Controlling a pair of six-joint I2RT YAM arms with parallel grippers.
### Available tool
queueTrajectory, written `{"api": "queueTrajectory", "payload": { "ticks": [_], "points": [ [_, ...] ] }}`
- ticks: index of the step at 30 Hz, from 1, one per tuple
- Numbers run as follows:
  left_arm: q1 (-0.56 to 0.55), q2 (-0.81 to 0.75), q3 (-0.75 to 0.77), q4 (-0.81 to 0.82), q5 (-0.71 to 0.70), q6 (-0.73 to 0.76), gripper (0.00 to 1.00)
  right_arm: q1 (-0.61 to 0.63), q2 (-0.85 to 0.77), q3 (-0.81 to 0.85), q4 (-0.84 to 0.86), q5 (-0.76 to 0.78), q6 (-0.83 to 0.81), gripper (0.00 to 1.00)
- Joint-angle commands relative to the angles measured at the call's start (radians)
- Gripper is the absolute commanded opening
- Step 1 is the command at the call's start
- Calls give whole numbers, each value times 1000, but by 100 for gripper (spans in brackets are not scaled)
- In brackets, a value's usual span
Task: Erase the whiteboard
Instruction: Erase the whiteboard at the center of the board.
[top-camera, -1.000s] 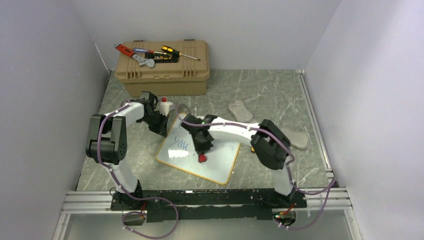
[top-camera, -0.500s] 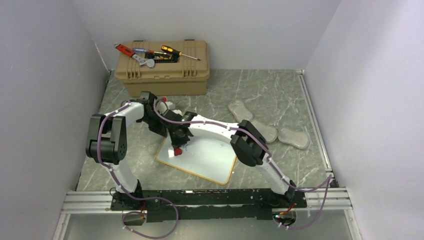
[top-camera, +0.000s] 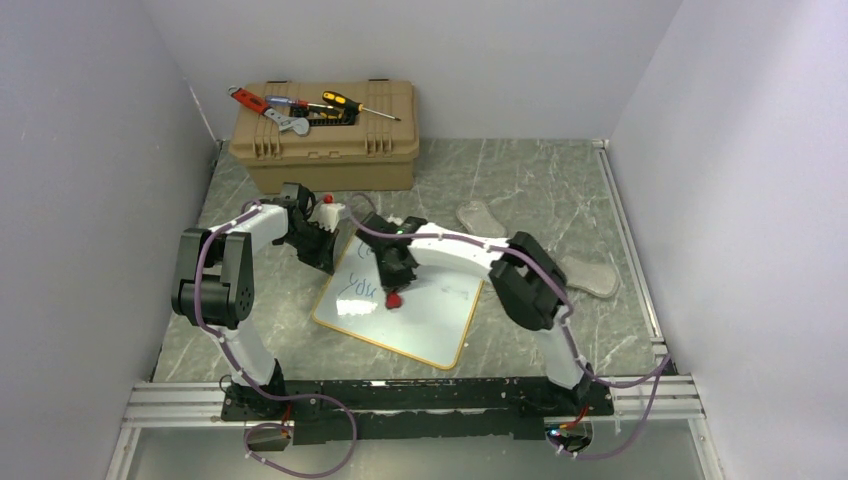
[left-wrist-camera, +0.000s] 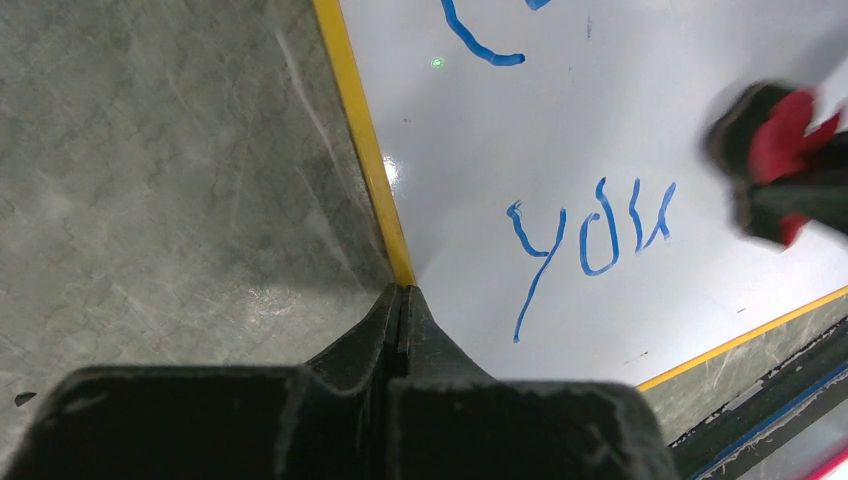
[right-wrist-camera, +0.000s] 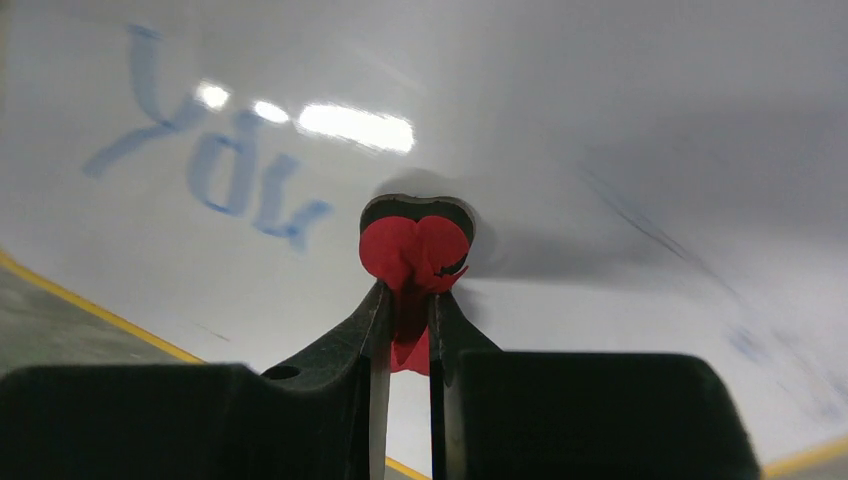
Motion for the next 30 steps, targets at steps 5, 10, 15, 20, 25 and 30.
{"api": "queueTrajectory", "payload": {
  "ticks": [5,10,15,20,25,30],
  "points": [
    [-14,29,-8,-53,11,10,0,116,282,446,-71,-73,-44,0],
    [-14,22,-4,-59,7,18,0,102,244,366,-70,-33,-26,0],
    [-14,21,-9,-56,9,19,0,-18,83,33,13,-12,-5,0],
    [-14,25,-13,-48,14,10,0,-63,46,-45,45,-24,4,0],
    [-14,26,-8,-52,11,8,0,6,201,200,-16,-65,2,0],
    [-14,25,-2,-58,11,7,0,59,369,520,-110,-140,8,0]
  ]
}}
